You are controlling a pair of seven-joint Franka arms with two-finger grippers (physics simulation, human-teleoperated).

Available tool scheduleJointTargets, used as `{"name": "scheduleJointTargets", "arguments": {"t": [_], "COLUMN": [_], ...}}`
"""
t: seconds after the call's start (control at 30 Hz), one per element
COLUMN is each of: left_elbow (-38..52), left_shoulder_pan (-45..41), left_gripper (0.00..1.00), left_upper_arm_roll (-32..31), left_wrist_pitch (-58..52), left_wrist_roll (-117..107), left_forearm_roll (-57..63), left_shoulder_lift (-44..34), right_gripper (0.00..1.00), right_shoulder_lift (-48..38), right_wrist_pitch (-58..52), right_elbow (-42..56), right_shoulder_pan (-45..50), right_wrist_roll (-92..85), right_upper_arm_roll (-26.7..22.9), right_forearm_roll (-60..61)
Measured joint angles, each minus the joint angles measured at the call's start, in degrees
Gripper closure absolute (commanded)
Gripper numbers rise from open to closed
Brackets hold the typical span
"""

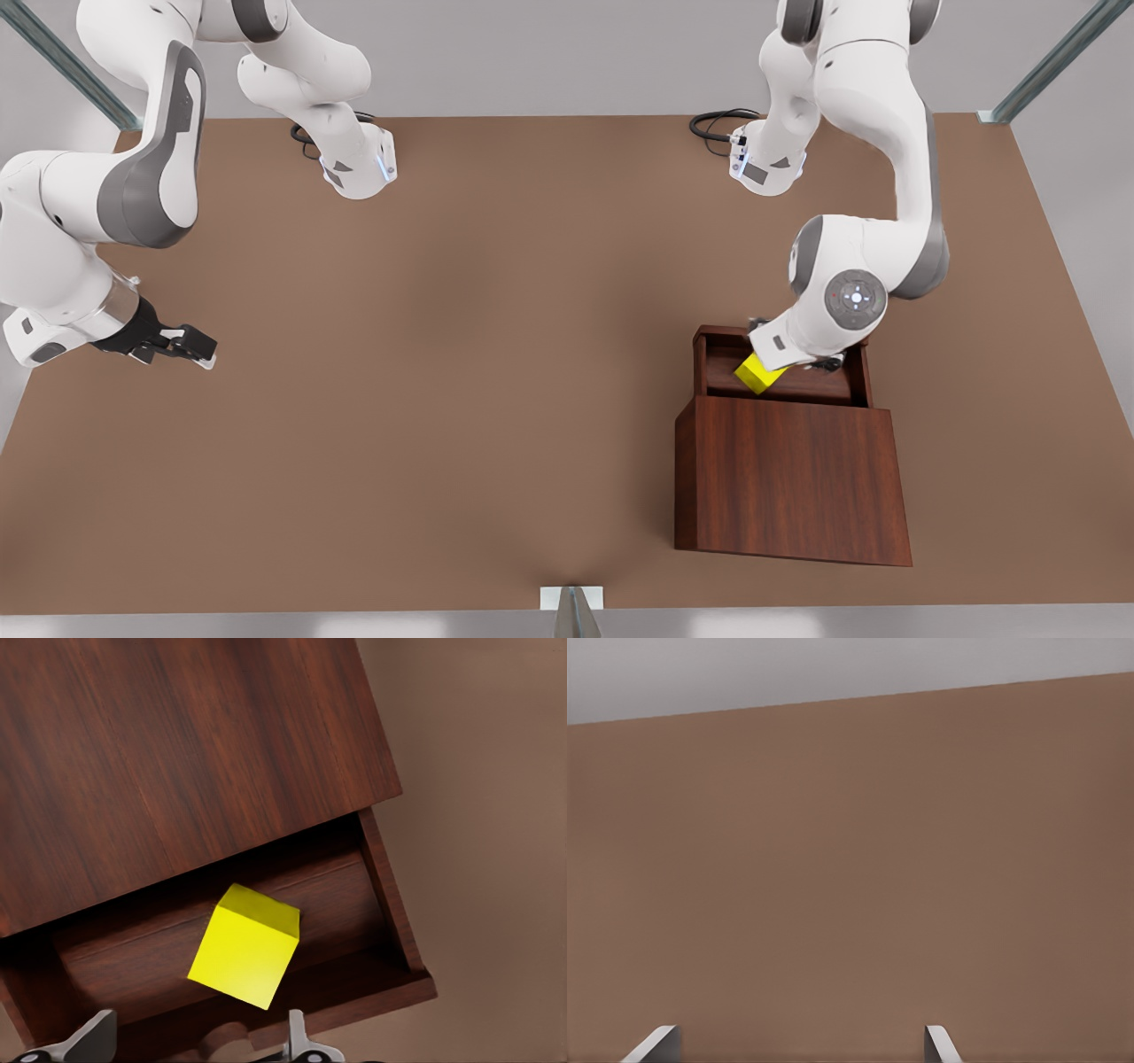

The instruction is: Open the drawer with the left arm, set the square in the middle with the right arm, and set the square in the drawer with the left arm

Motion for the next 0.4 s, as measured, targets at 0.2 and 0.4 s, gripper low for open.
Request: {"name": "scheduleJointTargets", "arguments": {"t": [0.2,0.4], "left_elbow": [9.16,9.21], "left_shoulder_pan": [26.22,35.75], "left_gripper": [0.00,0.00], "left_upper_arm_roll": [-28.77,-39.43], "left_wrist_pitch": [-5.48,-4.87], "left_wrist_roll": [-13.78,-14.38], "left_forearm_roll": [5.16,14.86], "left_shoulder_lift": [-5.57,-6.84], "right_gripper": [0.00,0.00], "right_shoulder_lift": [0.00,-0.03], "right_wrist_pitch": [0.00,0.05], "right_elbow": [0.00,0.00], "right_shoulder_pan": [0.03,-0.01], "right_wrist_roll": [0.00,0.00], "right_upper_arm_roll": [0.00,0.00], "right_forearm_roll": [-0.09,0.00]}}
